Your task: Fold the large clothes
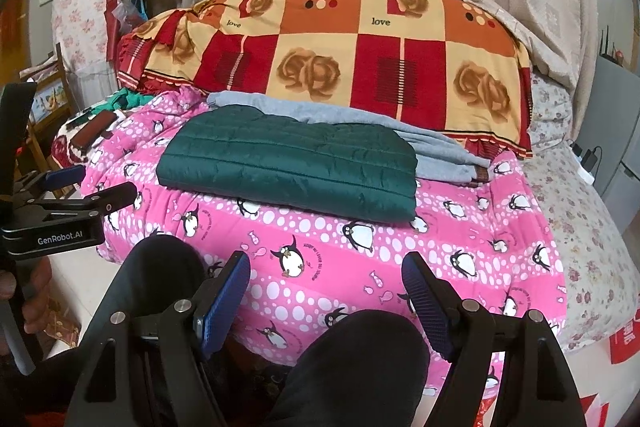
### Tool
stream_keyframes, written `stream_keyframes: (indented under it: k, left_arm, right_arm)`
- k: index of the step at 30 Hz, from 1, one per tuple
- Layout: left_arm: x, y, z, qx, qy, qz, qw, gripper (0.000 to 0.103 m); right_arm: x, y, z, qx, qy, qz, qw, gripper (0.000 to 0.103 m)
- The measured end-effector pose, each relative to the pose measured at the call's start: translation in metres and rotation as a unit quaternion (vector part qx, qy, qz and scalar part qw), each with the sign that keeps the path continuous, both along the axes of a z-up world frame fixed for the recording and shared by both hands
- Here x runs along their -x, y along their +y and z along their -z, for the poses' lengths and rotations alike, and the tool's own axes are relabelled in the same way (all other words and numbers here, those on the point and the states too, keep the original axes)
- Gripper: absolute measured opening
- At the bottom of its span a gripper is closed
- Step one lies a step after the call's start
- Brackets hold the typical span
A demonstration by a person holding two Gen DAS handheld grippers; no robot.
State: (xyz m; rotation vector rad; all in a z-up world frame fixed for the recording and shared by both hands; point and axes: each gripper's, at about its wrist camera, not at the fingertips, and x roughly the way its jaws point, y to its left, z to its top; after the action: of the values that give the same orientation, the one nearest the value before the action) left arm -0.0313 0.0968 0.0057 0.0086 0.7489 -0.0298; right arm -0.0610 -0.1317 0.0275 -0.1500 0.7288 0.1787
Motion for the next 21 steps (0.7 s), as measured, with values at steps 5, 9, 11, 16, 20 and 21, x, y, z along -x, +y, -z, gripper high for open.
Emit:
stream_keyframes:
  k: [5,9,11,16,20,21]
  left_arm:
    - [-0.002,0.008,0.002,0.005,0.005,-0.006,1.0000,0.102]
    - [-0.003,0.007,0.005,0.006,0.007,-0.008,0.9999,0.102]
    - [-0.003,0.006,0.006,0.006,0.008,-0.009,0.9999,0.102]
    - [-0.003,0.005,0.006,0.006,0.008,-0.008,0.9999,0.102]
    - [-0.004,0.005,0.007,0.009,0.007,-0.008,0.9999,0.102]
    - [-0.003,0.004,0.007,0.008,0.007,-0.008,0.9999,0.102]
  right_arm:
    - [-0.003,0.007,0.002,0.010,0.003,0.018,1.000,0.076]
    - [-0.003,0.016,0.005,0.014,0.007,0.006,1.000,0.076]
    - [-0.003,0.020,0.007,0.016,0.008,0.000,1.000,0.076]
    - [-0.002,0.020,0.007,0.012,0.008,0.000,1.000,0.076]
    - [-0.002,0.020,0.007,0.013,0.007,0.000,1.000,0.076]
    - [-0.001,0.020,0.007,0.014,0.006,0.000,1.000,0.076]
